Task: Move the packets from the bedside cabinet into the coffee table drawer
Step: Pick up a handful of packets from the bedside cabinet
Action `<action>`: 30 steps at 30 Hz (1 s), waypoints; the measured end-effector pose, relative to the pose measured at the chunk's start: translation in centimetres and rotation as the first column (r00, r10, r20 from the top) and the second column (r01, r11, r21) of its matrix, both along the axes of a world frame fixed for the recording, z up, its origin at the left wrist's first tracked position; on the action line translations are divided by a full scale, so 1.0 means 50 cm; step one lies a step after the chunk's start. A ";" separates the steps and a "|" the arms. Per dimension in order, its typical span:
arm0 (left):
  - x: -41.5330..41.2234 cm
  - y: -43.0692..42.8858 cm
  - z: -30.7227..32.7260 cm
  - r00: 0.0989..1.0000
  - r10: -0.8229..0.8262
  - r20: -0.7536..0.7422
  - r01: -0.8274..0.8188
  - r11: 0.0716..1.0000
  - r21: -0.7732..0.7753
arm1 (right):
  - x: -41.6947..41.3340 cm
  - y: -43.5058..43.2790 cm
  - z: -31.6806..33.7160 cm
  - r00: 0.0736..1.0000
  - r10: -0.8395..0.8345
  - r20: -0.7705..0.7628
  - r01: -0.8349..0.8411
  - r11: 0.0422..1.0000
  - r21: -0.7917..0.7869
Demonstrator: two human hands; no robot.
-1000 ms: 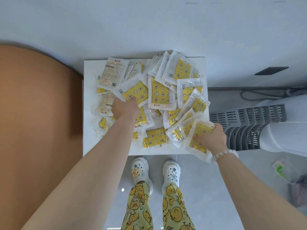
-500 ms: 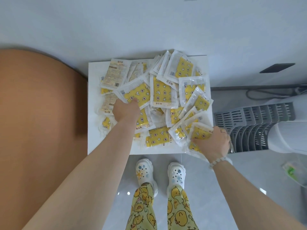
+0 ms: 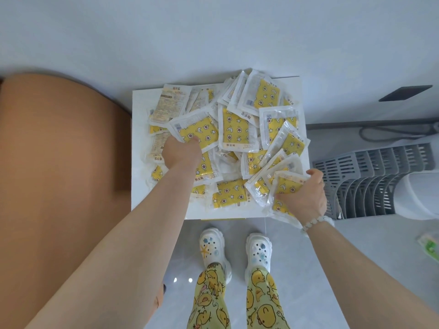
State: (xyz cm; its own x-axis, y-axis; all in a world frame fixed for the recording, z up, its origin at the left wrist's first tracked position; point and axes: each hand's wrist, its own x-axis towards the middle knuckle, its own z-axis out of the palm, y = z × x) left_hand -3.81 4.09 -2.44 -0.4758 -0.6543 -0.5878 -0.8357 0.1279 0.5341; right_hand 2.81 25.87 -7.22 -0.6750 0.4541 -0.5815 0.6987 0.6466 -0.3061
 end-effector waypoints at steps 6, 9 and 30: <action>0.007 0.011 -0.002 0.999 -0.029 0.013 0.029 0.999 -0.016 | 0.006 -0.001 -0.005 0.991 0.108 0.073 -0.119 0.979 0.165; 0.009 0.016 0.000 0.997 -0.075 0.009 0.075 0.997 -0.034 | 0.014 -0.003 0.004 0.966 0.229 0.117 -0.253 0.930 0.268; 0.024 0.014 0.257 0.981 -0.196 0.006 0.193 0.968 0.161 | -0.063 -0.031 0.318 0.963 -0.267 -0.040 0.221 0.866 -0.448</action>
State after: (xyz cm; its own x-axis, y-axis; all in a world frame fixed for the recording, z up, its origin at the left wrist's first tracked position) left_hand -2.60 4.79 10.38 -0.5708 -0.4479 -0.6881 -0.8146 0.2041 0.5429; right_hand -0.34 24.30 8.69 -0.6391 0.3280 -0.6957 0.7687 0.2445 -0.5910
